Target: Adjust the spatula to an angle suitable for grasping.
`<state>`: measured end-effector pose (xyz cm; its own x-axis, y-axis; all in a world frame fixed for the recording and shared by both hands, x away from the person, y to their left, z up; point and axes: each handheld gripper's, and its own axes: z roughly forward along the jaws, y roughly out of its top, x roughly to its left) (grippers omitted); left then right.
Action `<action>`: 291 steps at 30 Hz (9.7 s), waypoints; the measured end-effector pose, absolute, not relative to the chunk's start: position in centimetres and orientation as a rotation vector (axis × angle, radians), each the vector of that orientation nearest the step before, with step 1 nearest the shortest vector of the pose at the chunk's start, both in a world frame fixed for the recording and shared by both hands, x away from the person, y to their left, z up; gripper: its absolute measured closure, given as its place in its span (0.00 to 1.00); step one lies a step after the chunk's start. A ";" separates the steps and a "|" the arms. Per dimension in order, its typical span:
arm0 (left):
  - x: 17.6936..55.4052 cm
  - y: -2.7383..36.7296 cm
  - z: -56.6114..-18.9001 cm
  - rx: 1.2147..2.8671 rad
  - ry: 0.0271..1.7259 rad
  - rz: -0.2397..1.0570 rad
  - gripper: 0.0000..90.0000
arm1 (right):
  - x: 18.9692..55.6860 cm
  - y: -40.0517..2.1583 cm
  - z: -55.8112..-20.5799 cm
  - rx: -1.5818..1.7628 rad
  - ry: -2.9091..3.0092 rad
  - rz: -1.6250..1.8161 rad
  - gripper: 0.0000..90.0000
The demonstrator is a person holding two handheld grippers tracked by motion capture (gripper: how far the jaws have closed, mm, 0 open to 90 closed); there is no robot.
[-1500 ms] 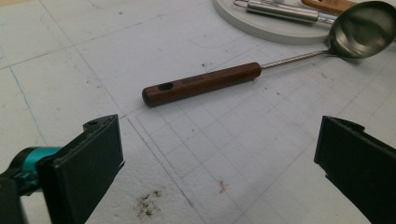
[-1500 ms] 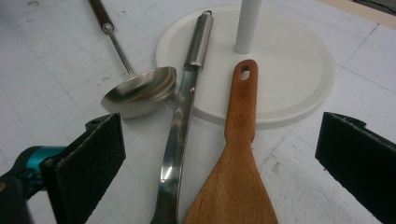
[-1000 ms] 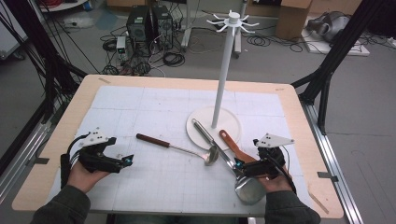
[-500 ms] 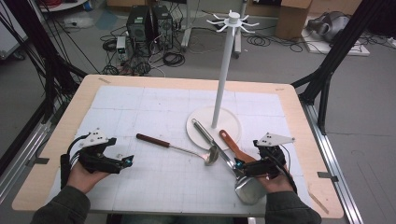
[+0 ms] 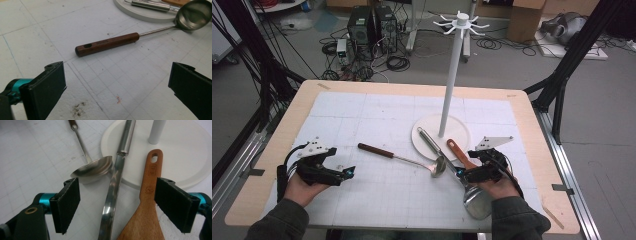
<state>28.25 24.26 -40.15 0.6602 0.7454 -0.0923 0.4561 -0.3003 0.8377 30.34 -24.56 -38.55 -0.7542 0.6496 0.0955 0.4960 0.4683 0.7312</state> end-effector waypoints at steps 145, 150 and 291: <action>28.6 23.9 -40.4 1.970 0.921 0.371 0.02 | 32.9 -22.3 -39.9 1.086 2.691 0.938 0.89; 28.6 24.0 -40.4 1.972 0.922 0.374 0.02 | 32.8 -22.4 -39.5 1.082 2.694 0.958 0.89; 31.1 12.6 -28.9 1.717 0.453 -0.043 0.80 | 30.5 -15.0 -33.8 0.523 2.697 1.680 0.79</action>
<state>31.10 12.59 -28.86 0.9212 0.2728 -0.2775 0.3202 -0.1260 0.9389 30.49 -14.95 -33.79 -0.9442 0.2308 0.2351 0.3128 0.4040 0.8596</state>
